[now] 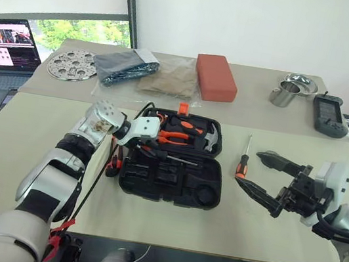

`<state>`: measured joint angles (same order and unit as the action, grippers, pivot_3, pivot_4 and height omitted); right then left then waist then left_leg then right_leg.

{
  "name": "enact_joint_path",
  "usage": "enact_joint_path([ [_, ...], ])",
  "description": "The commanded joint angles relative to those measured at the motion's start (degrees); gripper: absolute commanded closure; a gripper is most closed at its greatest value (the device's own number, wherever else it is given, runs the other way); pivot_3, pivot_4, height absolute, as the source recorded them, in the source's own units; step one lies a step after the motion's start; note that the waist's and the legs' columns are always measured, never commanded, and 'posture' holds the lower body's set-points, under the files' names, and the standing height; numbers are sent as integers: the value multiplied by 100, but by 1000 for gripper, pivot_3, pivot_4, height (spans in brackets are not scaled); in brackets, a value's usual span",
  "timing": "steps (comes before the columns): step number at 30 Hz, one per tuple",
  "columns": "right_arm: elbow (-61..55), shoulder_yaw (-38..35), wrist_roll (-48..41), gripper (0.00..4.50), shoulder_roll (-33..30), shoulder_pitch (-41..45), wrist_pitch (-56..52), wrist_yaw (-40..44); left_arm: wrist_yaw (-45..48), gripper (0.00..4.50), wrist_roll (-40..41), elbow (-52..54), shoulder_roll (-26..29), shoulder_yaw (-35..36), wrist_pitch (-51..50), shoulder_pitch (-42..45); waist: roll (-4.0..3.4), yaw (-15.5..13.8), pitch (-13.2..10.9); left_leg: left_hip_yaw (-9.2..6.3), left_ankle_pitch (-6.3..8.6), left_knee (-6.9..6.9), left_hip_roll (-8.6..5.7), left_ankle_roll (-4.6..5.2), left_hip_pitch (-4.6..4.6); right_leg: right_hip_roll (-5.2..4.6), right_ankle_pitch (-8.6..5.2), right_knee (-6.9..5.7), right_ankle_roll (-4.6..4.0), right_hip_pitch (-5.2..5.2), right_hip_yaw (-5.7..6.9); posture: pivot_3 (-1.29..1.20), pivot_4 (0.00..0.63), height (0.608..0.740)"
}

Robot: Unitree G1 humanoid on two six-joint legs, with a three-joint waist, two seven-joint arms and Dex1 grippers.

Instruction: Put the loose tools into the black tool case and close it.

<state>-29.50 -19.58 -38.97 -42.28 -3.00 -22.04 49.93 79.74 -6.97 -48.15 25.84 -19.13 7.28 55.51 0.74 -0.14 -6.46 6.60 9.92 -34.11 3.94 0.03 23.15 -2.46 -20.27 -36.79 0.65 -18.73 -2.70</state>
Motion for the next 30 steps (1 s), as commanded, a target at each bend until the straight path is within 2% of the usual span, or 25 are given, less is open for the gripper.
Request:
enact_joint_path([
  [1,-180,-171,-32,0,-68,37,96,-1,-363,3607,-322,36,97,-117,-201,-62,-1,-3,1,-2,0,-2,0,0,-1,0,0,0,0,4,0,0,150,740],
  [17,-75,-50,67,0,-28,194,143,6,-437,3607,-592,694,282,-403,-479,-279,-3,11,2,-9,-1,-11,0,2,-7,3,0,-6,0,15,3,0,150,740],
  [19,-62,-37,73,0,-22,198,154,19,-536,2605,-612,721,270,-386,-497,-269,-3,12,2,-9,-1,-11,1,2,-8,3,0,-5,0,15,3,0,150,740],
  [20,-59,-30,74,0,-20,199,157,24,-581,2415,-629,728,270,-381,-483,-262,-3,10,2,-9,-1,-11,0,2,-8,3,0,-6,0,17,3,0,150,740],
  [25,-44,-21,79,0,-13,203,158,49,-559,578,-588,1181,364,-311,-547,-199,-3,5,2,-11,-3,-13,0,5,-13,2,0,-6,0,24,3,0,150,740],
  [30,-27,7,92,0,0,232,151,71,-485,578,-526,1865,554,-202,-852,-50,-13,2,7,-12,-3,-12,0,6,5,3,0,-3,0,10,3,0,150,740],
])
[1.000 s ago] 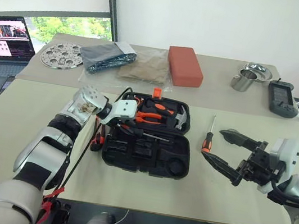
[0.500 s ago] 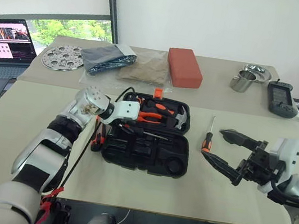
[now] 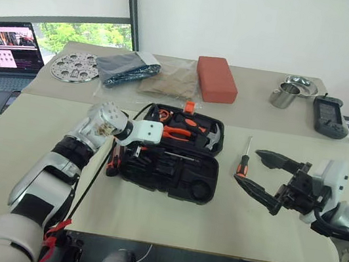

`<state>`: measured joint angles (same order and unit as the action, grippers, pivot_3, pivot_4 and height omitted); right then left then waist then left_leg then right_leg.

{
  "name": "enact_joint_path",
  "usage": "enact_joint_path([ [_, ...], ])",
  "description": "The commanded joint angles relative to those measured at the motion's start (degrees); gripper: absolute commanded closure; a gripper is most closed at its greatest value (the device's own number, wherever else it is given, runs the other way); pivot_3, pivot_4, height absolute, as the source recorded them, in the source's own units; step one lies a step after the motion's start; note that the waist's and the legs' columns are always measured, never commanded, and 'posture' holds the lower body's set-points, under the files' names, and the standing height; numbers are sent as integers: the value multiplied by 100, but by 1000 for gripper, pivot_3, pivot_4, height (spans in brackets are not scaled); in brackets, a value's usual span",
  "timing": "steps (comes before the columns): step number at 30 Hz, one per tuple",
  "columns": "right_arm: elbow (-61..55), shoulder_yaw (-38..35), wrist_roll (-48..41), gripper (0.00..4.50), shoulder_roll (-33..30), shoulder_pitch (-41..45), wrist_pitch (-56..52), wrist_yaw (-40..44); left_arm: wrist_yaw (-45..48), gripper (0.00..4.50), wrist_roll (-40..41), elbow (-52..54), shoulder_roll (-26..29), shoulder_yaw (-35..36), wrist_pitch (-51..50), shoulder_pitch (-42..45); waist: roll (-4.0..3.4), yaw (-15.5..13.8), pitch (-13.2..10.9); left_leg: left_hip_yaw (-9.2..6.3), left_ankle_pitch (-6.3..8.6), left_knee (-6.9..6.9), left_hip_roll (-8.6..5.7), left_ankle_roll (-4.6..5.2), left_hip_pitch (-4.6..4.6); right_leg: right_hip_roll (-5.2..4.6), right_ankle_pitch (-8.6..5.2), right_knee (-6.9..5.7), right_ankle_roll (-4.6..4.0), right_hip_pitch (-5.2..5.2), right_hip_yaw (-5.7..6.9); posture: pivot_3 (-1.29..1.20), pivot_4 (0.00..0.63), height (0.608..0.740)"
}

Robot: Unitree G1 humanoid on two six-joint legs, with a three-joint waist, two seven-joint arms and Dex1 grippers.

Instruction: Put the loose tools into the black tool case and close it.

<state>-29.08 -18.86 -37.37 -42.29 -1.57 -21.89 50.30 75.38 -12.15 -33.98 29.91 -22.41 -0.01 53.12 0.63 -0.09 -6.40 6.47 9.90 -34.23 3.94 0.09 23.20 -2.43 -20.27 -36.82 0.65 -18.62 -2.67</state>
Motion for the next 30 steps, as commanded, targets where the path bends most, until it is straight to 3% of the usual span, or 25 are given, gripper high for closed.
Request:
enact_joint_path([
  [1,-67,-63,-63,0,5,92,135,40,-66,578,-20,513,170,129,-155,207,-3,-8,2,0,1,0,-1,1,2,0,0,4,0,0,-1,0,150,740],
  [15,-11,10,6,0,80,165,191,76,-213,578,55,1086,320,135,-180,142,-4,-16,0,2,2,2,-2,3,3,1,0,8,1,0,-5,0,150,740],
  [30,-24,-55,32,0,127,123,242,56,-696,578,-326,-153,86,-71,682,277,-5,-36,0,1,2,2,-3,3,4,1,0,9,0,-1,-5,0,150,740],
])
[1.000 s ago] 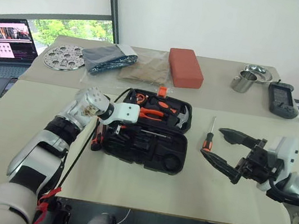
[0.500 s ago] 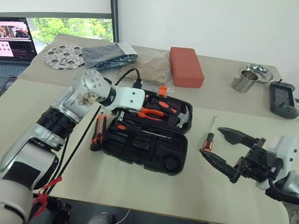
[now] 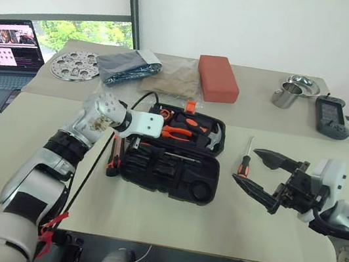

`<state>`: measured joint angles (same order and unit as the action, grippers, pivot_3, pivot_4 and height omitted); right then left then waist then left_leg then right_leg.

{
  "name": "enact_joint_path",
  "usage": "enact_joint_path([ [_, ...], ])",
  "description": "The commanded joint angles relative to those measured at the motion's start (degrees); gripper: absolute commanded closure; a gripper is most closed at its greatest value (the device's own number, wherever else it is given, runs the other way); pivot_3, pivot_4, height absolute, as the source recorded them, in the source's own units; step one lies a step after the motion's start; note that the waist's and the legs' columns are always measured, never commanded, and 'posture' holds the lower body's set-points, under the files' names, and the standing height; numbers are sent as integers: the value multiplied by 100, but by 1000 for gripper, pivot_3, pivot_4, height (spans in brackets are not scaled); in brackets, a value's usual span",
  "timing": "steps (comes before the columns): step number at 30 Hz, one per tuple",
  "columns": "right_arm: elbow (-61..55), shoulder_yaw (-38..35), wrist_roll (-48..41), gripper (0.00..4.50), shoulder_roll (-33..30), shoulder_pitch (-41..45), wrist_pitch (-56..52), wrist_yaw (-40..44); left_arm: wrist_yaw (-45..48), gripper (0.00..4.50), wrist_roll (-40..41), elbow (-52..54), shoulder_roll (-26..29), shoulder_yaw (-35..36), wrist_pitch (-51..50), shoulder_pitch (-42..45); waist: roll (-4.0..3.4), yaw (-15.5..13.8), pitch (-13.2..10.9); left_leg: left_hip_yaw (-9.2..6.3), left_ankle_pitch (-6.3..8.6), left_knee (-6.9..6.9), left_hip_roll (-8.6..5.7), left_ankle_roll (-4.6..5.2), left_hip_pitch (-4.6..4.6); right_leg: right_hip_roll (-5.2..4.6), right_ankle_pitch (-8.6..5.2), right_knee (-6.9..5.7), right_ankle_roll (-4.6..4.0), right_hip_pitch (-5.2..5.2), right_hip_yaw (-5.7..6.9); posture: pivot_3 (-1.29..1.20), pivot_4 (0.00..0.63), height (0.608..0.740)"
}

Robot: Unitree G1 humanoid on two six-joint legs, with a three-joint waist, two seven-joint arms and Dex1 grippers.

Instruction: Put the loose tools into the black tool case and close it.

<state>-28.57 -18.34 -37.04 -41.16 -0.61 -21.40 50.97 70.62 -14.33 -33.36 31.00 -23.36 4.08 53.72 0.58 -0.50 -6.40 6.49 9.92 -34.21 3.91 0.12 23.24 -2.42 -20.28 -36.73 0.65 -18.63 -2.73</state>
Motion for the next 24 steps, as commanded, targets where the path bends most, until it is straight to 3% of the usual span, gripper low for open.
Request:
enact_joint_path([
  [1,-78,-118,-1,0,14,21,196,-13,-321,578,-133,-335,-49,32,350,255,0,7,0,0,0,0,0,0,0,1,0,0,0,-2,0,0,150,740],
  [9,-104,-111,-2,0,24,31,185,-32,-581,578,41,-488,-202,235,468,490,0,-9,0,0,0,0,-1,0,2,0,0,-1,0,-3,0,0,150,740],
  [19,-68,-123,-24,0,-26,74,164,15,342,578,410,342,118,304,-149,290,-1,16,0,2,-1,0,0,-2,1,2,0,-4,0,-4,0,0,150,740],
  [24,-61,-91,-1,0,-27,106,160,15,-216,578,646,72,-190,660,-350,482,0,12,0,0,-1,0,0,-2,0,3,0,-4,0,-4,0,0,150,740],
])
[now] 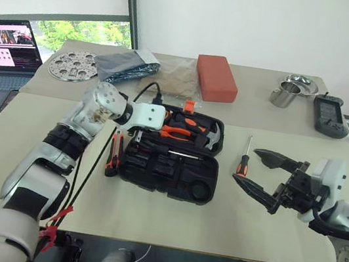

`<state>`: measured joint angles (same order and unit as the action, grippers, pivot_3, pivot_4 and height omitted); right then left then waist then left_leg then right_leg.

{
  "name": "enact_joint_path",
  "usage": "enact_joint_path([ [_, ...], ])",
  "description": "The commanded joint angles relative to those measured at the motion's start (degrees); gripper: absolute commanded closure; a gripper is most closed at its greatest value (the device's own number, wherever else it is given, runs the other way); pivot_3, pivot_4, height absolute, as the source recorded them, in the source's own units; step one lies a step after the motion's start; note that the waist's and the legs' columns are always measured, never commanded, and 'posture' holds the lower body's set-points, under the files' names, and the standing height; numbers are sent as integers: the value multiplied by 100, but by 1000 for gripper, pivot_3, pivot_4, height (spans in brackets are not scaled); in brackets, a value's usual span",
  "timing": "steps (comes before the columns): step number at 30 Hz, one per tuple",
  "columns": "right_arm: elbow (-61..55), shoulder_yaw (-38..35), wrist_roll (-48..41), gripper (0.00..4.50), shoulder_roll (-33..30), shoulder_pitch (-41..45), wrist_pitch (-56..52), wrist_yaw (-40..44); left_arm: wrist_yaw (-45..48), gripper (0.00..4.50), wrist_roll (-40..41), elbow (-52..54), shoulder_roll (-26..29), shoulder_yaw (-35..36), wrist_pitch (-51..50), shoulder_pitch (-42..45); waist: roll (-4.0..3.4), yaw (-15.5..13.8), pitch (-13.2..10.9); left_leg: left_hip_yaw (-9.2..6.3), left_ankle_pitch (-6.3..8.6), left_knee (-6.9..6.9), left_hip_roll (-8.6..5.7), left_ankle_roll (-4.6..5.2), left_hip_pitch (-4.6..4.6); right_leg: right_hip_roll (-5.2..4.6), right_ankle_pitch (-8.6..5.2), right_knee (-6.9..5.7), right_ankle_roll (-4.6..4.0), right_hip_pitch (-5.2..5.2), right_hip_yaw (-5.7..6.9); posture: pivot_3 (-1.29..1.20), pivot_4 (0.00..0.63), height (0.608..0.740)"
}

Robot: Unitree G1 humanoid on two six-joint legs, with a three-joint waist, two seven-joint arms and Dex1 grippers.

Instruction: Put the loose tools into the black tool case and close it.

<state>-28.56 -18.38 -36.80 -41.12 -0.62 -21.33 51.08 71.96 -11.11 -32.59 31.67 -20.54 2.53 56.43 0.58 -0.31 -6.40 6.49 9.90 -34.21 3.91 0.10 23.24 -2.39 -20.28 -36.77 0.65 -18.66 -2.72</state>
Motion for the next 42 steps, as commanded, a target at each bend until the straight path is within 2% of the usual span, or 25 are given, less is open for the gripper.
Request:
enact_joint_path([
  [1,-55,-75,-13,0,-28,121,159,0,-324,578,675,121,-501,563,-526,133,0,-27,0,-1,0,-1,0,0,1,0,0,0,0,0,0,0,150,740],
  [2,-50,-68,-6,0,-25,131,162,-3,-290,578,917,221,-668,692,-765,72,0,-43,0,-1,1,-3,-2,1,3,-3,0,0,0,1,1,0,150,740],
  [5,-90,-73,-5,0,-10,113,164,-20,42,1280,1872,769,-1088,1096,-1420,-394,-2,-43,1,-4,5,-11,0,9,12,-9,-3,0,5,4,0,0,150,740],
  [7,-113,-80,-7,0,2,98,162,-31,232,2004,2318,848,-1231,1311,-1581,-669,-4,-4,2,-2,4,-10,-4,8,10,-6,-3,2,5,6,-3,0,150,740],
  [12,-132,-69,3,0,12,82,166,-63,33,3955,1967,71,-1126,1187,-784,-939,1,100,-1,-11,-11,-2,8,-16,-5,21,-3,-5,4,7,-8,0,150,740],
  [14,-135,-69,3,0,11,82,168,-74,-85,4470,1845,-274,-1107,1163,-534,-939,4,98,-3,-13,-10,0,6,-15,-6,21,-3,-6,3,8,-10,0,150,740],
  [23,-196,-102,-15,0,11,18,158,-110,-301,4470,1278,-1405,-1048,907,309,-880,0,13,0,-13,-2,-7,-4,-2,1,16,-3,2,4,15,-25,0,150,740],
  [30,-170,-65,-9,0,9,33,173,-104,-820,4470,830,-2142,-1152,744,652,-675,6,2,-3,-14,-2,-7,-4,-2,-12,17,-3,1,4,26,-28,0,150,740],
  [36,-144,-73,1,0,-44,-12,112,-82,-725,4470,638,-2200,-1141,548,803,-792,7,9,-1,-13,-2,-10,-3,-2,-27,17,-3,-6,4,37,-33,0,150,740],
  [42,-1,11,257,0,-209,-159,-60,-181,-850,4470,1023,-1880,-1184,979,772,-775,7,9,-1,-14,-2,-10,-4,-2,-30,17,-3,-7,4,40,-35,0,150,740],
])
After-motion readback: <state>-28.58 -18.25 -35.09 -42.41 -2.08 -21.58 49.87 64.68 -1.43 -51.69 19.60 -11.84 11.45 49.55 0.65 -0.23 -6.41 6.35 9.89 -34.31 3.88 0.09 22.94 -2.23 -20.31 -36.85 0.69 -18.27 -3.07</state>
